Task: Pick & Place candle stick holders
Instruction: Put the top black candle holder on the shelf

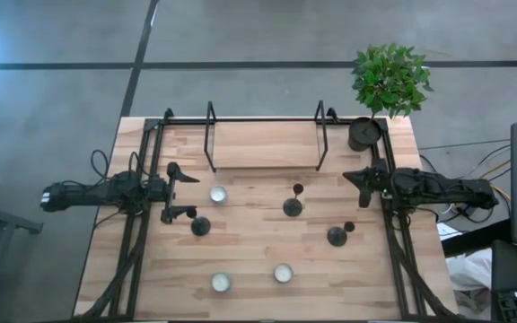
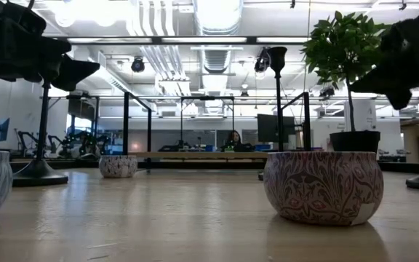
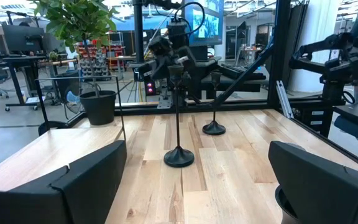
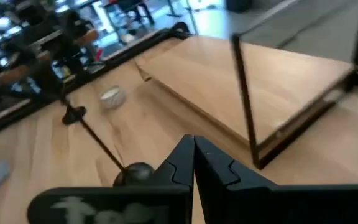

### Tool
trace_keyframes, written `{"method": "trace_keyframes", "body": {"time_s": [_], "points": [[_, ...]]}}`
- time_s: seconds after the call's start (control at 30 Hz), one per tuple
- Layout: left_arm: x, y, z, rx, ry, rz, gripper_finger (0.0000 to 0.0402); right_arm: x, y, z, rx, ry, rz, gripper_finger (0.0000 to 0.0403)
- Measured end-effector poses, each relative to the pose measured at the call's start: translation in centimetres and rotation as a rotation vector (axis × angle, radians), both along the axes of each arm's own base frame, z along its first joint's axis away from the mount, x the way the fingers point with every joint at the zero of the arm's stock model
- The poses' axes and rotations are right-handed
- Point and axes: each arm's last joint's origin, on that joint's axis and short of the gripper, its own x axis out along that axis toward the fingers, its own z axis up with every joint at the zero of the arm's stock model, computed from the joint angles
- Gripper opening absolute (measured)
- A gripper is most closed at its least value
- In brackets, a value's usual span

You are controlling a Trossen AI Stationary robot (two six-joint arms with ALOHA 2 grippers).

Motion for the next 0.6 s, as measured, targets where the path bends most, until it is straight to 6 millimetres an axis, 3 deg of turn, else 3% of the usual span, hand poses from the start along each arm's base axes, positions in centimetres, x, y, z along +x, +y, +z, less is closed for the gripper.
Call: {"method": "trace_keyframes", "body": {"time_s": [0.23,0.6], "points": [[0.0,0.0,0.0,0.000,0.002,0.000,0.0399,0.7,-0.4,3.2,-0.066,0.057,-0.169,0.0008],[0.0,0.0,0.0,0.000,0.004,0.000,0.0399,7.1,0.8,6.8,-0.126,0.189,0.038,0.0008]]}}
